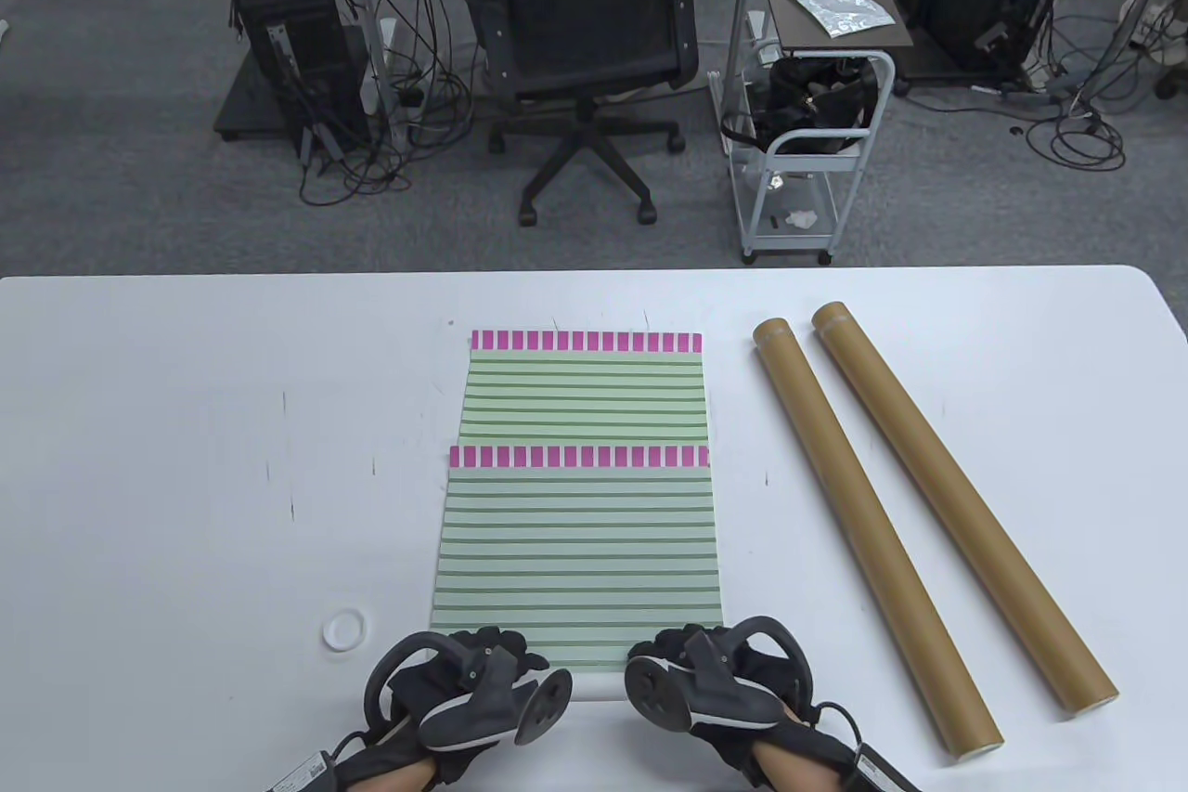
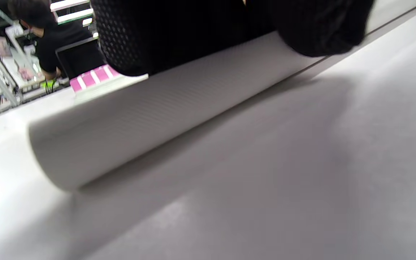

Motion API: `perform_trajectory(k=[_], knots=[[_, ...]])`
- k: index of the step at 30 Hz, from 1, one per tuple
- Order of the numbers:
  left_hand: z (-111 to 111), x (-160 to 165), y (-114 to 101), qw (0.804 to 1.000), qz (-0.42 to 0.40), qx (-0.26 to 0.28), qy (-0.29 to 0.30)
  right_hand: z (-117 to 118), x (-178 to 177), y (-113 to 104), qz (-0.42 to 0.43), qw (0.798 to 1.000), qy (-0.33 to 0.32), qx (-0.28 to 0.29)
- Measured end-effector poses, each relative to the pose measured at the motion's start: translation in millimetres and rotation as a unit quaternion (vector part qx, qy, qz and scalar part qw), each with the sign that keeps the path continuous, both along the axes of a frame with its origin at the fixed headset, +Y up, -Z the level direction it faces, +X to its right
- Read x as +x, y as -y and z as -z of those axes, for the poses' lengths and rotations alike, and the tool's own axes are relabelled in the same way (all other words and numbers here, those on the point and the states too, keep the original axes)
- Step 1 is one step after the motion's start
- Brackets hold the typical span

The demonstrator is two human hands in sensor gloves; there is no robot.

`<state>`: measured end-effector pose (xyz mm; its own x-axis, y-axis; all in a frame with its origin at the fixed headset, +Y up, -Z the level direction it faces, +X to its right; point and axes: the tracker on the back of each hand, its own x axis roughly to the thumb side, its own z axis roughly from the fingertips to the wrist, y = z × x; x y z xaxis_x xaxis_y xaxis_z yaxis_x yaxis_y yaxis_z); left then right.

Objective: Roll up mouse pads and store in mailing tubes

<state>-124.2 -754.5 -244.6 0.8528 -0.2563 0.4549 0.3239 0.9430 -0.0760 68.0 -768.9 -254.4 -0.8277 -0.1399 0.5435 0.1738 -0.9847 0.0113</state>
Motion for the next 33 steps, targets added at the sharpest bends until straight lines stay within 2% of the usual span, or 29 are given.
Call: perform_trajectory(k=[7,16,19,23,26,27,31,33], knots=[[11,-8,3,1.000,-0.020,-0.015,-0.019,-4,-3,0,-0.040,0.999,-0.001,-0.001],[11,-11,-1,1.000,-0.026,-0.007,-0.008,2,-1,-2,-0.015,1.000,-0.001,0.024],[9,-15,-3,0.998,-0.051,-0.044,-0.011,0,-2,-4,-0.005,1.000,-0.016,-0.021],[2,-12,-6,0.999,-0.036,-0.013,-0.004,-2,-3,-5,-0.003,0.999,-0.017,-0.029],[-11,-7,-2,0.996,0.005,0.084,0.033,1,0,-3,0.007,0.999,-0.012,-0.043],[-14,-5,-3,0.995,0.011,0.094,0.039,1,1,-2,0.010,0.999,-0.012,-0.046],[-18,-2,-6,0.994,0.013,0.088,0.060,5,3,0,0.012,0.999,0.004,-0.046],[-16,-3,-7,0.997,-0.010,0.058,0.051,8,5,1,0.015,0.999,0.012,-0.044]])
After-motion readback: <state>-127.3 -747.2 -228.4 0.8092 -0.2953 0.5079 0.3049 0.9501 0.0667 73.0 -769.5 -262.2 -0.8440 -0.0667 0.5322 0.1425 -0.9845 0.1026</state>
